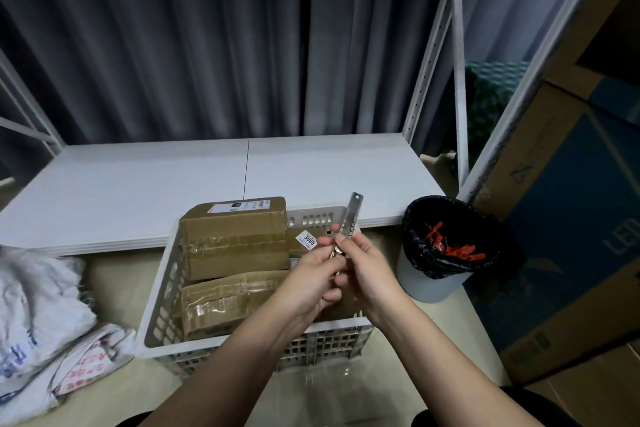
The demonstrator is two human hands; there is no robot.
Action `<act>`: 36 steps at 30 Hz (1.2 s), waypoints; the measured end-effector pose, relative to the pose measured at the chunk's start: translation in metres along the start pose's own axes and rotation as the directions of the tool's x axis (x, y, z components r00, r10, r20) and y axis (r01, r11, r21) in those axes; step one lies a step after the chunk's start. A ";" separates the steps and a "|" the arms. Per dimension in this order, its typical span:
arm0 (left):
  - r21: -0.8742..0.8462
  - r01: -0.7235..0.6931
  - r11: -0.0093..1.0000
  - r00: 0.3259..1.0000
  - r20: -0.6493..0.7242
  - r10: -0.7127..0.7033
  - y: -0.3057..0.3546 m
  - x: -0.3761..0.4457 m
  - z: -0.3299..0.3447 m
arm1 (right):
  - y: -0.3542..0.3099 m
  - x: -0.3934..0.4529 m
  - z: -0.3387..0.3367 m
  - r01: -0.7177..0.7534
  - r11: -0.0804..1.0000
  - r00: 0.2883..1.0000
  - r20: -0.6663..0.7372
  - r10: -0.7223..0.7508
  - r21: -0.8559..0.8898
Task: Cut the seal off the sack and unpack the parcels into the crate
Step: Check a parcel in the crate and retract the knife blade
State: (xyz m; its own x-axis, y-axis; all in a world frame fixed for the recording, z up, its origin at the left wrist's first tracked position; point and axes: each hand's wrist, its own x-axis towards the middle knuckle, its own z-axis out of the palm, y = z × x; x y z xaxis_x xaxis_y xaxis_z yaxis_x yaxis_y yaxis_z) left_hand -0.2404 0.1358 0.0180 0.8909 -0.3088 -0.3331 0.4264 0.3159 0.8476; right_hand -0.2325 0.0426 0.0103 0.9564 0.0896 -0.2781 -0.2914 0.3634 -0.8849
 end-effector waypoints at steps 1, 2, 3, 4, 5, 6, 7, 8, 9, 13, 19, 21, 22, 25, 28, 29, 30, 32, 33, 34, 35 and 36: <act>0.020 -0.006 1.000 1.000 -0.007 0.006 -0.001 0.001 -0.001 | 0.001 0.001 -0.002 -0.002 1.000 1.000 -0.019 0.002 -0.002; 0.025 -0.006 1.000 1.000 -0.018 0.006 -0.002 0.002 -0.001 | 0.002 0.002 -0.004 -0.004 1.000 1.000 -0.024 0.004 -0.012; 0.019 -0.003 1.000 1.000 -0.028 0.004 -0.002 0.004 -0.001 | 0.003 0.003 -0.005 -0.011 1.000 1.000 -0.018 0.010 -0.022; 0.002 0.004 1.000 0.999 -0.037 -0.004 -0.002 0.005 -0.001 | 0.004 0.004 -0.006 -0.019 0.999 1.000 -0.003 0.018 -0.028; -0.008 0.008 1.000 0.999 -0.048 -0.008 -0.003 0.006 -0.001 | 0.005 0.005 -0.008 -0.024 0.999 1.000 0.016 0.025 -0.041; -0.023 0.007 1.000 0.998 -0.060 -0.008 -0.003 0.007 -0.001 | 0.005 0.005 -0.010 -0.022 0.998 0.999 0.036 0.025 -0.062; -0.025 0.000 1.000 0.997 -0.077 -0.002 -0.004 0.008 -0.002 | 0.004 0.004 -0.012 -0.015 0.996 0.998 0.056 0.019 -0.084; -0.022 -0.006 1.000 0.995 -0.098 0.004 -0.005 0.010 -0.002 | 0.003 0.004 -0.014 -0.009 0.995 0.997 0.076 0.017 -0.101; -0.012 -0.014 1.000 0.993 -0.120 0.013 -0.007 0.012 -0.002 | 0.001 0.003 -0.015 -0.011 0.993 0.996 0.091 0.022 -0.119; 0.061 -0.021 0.998 0.982 -0.184 0.032 -0.014 0.018 -0.001 | 0.000 -0.001 -0.022 -0.007 0.974 0.993 0.117 0.034 -0.227; 0.806 -0.176 0.565 0.952 -0.008 0.307 -0.044 0.021 -0.006 | 0.009 0.012 -0.039 0.084 0.765 0.975 -0.106 -0.195 -0.639; 0.883 -0.174 0.435 0.933 0.006 0.360 -0.040 0.019 -0.003 | 0.009 0.012 -0.043 0.022 0.866 0.979 -0.164 -0.119 -0.500; 0.920 -0.163 0.357 0.920 0.011 0.392 -0.035 0.018 -0.001 | 0.005 0.012 -0.045 -0.029 0.912 0.984 -0.174 -0.046 -0.408; 0.970 -0.200 0.142 0.869 0.109 0.482 -0.027 0.031 0.007 | -0.015 0.022 -0.058 -0.185 0.918 0.979 -0.146 0.142 -0.350; 0.978 -0.186 0.095 0.858 0.114 0.500 -0.025 0.062 0.018 | -0.029 0.049 -0.084 -0.259 0.916 0.966 -0.085 0.245 -0.308; 0.982 -0.170 0.088 0.868 0.107 0.484 -0.026 0.076 0.021 | -0.030 0.059 -0.093 -0.280 0.921 0.960 -0.075 0.270 -0.272; 0.985 -0.160 0.066 0.873 0.110 0.475 -0.028 0.094 0.024 | -0.031 0.071 -0.103 -0.299 0.922 0.954 -0.076 0.289 -0.245; 0.991 -0.133 -0.012 0.884 0.124 0.451 -0.034 0.129 0.029 | -0.026 0.097 -0.121 -0.325 0.922 0.945 -0.109 0.308 -0.211; 0.991 -0.119 -0.055 0.891 0.131 0.435 -0.039 0.147 0.030 | -0.022 0.111 -0.130 -0.326 0.923 0.943 -0.143 0.301 -0.204; 0.989 -0.107 -0.099 0.898 0.139 0.418 -0.043 0.162 0.030 | -0.019 0.122 -0.136 -0.321 0.924 0.941 -0.178 0.287 -0.208; 0.984 -0.105 -0.143 0.906 0.154 0.395 -0.049 0.181 0.029 | -0.013 0.138 -0.145 -0.311 0.929 0.939 -0.215 0.267 -0.202; 0.978 -0.113 -0.176 0.912 0.172 0.373 -0.055 0.197 0.029 | -0.006 0.153 -0.154 -0.294 0.940 0.937 -0.248 0.247 -0.175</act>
State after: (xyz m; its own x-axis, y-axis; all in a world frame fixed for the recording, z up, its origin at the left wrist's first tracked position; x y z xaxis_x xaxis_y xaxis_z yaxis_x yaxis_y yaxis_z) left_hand -0.0929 0.0310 -0.0825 0.9442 -0.3185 0.0836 -0.3288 -0.8980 0.2925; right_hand -0.0875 -0.0886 -0.0843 0.8186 -0.0560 -0.5716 -0.5588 0.1525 -0.8152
